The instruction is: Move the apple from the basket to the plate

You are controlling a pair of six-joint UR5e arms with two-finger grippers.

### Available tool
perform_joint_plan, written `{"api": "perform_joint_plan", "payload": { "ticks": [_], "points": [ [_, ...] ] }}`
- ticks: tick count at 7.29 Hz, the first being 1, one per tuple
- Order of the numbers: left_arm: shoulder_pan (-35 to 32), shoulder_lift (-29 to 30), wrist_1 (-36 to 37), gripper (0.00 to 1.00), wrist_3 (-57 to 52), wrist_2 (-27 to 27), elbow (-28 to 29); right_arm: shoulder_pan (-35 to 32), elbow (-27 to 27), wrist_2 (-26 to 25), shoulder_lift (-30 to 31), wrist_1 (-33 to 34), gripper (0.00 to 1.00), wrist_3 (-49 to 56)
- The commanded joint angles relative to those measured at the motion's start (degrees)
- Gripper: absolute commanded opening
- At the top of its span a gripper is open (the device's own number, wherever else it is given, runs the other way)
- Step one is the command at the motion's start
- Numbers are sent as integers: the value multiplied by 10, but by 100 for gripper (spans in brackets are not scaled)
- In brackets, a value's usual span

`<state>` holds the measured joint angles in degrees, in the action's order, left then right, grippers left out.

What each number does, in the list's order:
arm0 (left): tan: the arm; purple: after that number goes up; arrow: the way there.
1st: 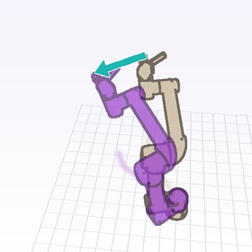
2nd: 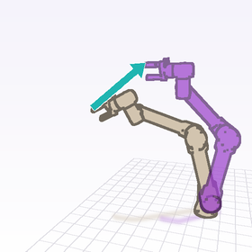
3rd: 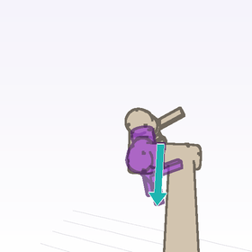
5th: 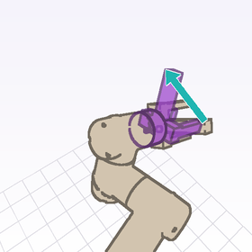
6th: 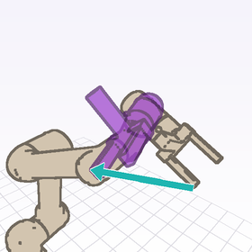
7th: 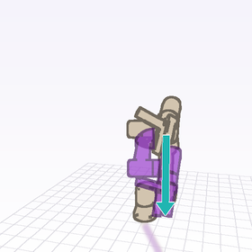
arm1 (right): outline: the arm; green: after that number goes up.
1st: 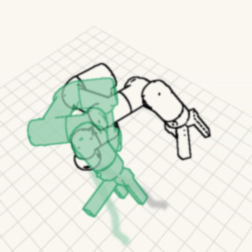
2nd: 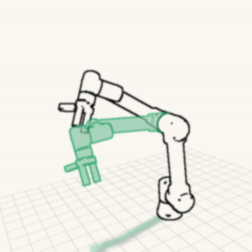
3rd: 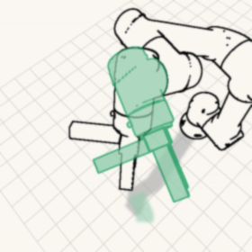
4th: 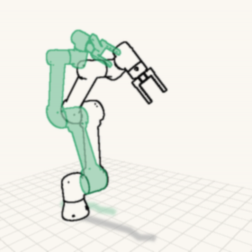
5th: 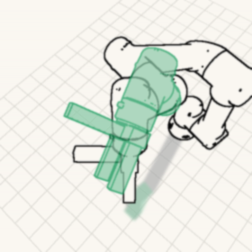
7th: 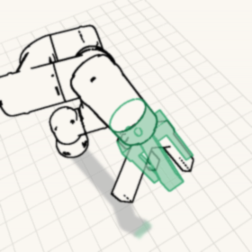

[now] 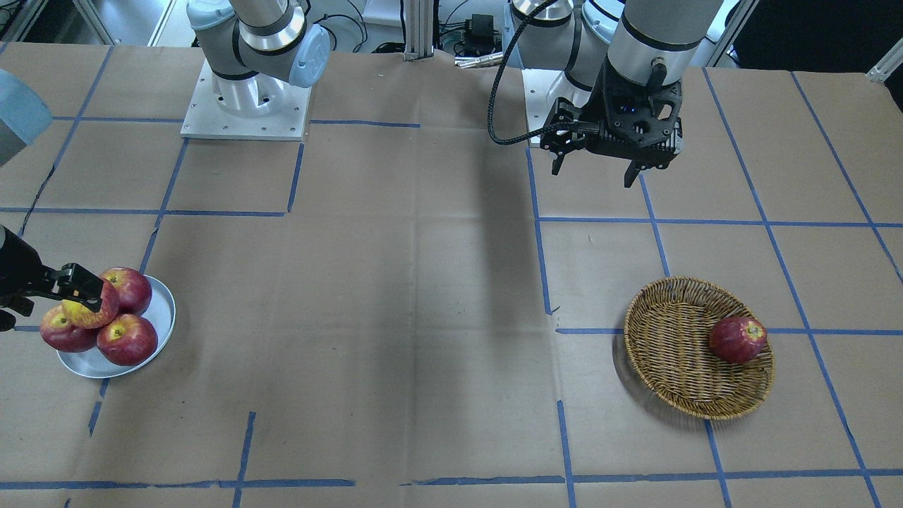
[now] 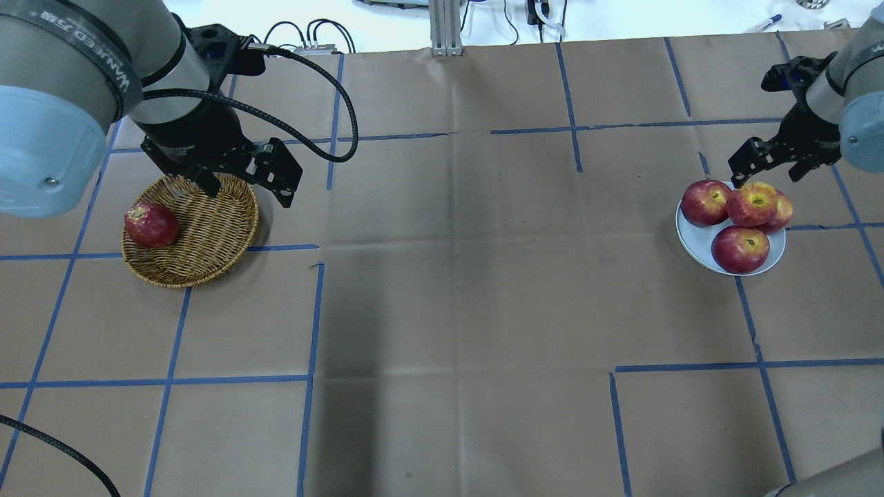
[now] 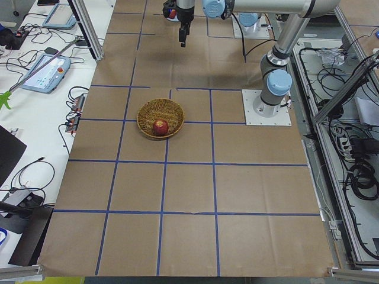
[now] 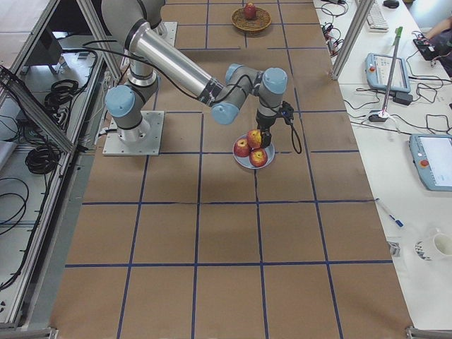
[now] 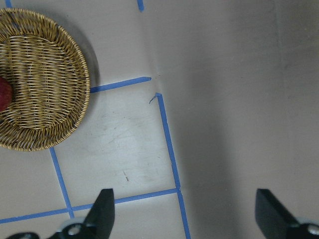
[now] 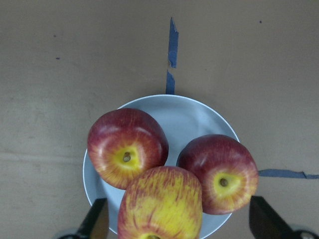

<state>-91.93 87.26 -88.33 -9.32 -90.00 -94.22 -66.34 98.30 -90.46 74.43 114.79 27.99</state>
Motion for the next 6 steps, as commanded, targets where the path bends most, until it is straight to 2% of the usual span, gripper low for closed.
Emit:
{"api": "perform_joint_plan", "payload": {
  "ticks": [1, 3, 5, 6],
  "points": [
    [0, -1, 0, 99, 0, 0, 0, -41, -59, 1, 41, -105, 100, -34],
    [0, -1, 0, 99, 0, 0, 0, -94, -88, 1, 85, -195, 100, -105],
    [0, -2, -1, 99, 0, 0, 0, -163, -83, 1, 132, -240, 100, -186],
    [0, -2, -1, 99, 0, 0, 0, -200, -83, -1, 140, -241, 100, -234]
  ]
}}
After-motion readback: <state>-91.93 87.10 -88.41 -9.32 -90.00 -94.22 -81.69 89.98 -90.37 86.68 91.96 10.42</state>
